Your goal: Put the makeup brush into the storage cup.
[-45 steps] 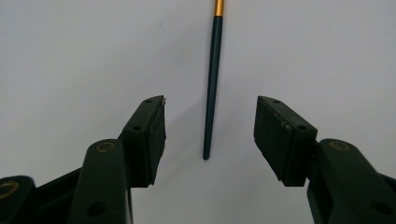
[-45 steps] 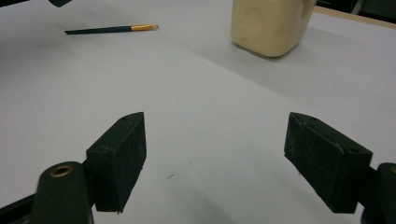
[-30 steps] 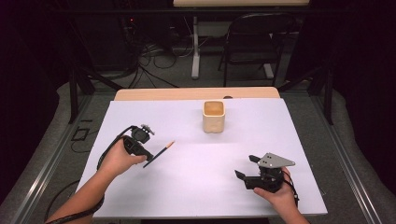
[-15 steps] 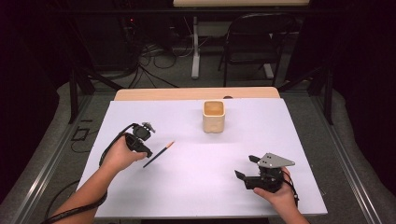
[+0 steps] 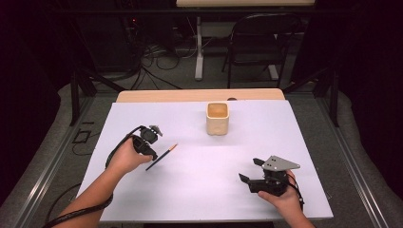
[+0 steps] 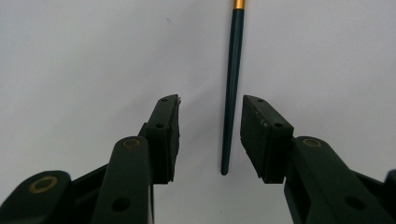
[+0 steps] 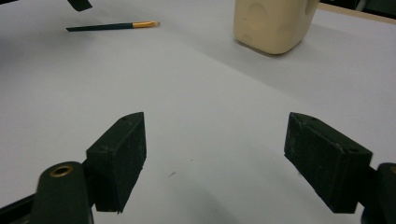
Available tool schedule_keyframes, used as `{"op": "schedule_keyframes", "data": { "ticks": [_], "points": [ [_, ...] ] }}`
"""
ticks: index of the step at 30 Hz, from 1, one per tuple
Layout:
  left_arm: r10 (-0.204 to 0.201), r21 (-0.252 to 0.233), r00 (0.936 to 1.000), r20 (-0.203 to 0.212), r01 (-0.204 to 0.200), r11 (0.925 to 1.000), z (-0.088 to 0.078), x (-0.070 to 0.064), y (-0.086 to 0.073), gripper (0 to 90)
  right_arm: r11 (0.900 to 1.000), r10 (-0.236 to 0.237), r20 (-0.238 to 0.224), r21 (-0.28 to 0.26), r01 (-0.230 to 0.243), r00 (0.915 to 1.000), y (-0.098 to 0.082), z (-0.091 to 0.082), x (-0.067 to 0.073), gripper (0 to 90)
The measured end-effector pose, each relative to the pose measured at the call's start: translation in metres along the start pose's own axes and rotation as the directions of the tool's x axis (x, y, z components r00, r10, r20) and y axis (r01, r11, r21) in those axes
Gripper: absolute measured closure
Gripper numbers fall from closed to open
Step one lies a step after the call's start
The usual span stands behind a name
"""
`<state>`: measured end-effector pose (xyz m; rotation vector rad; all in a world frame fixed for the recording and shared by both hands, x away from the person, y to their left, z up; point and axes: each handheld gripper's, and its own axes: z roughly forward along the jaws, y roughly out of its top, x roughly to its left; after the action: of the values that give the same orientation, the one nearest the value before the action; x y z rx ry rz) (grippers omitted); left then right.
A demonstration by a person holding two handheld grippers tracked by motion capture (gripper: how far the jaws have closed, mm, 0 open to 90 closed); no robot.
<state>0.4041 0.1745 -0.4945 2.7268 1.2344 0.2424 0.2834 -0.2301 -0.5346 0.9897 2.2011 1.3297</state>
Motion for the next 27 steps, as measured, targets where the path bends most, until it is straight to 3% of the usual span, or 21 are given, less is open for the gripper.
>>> {"op": "schedule_keyframes", "data": {
  "ticks": [12, 27],
  "points": [
    [0.023, 0.026, 0.9997, 0.003, -0.023, 0.9994, 0.008, -0.005, 0.007, 60.1, 1.000, 0.000, -0.002, 0.002, 0.000, 1.0000, 0.000, 0.000, 0.000, 20.6],
    [0.047, 0.024, 0.9989, -0.006, -0.047, 0.9986, 0.015, -0.010, 0.015, 59.1, 1.000, -0.002, -0.006, -0.005, 0.002, 1.0000, 0.000, 0.001, 0.000, 20.6]
  ]
}}
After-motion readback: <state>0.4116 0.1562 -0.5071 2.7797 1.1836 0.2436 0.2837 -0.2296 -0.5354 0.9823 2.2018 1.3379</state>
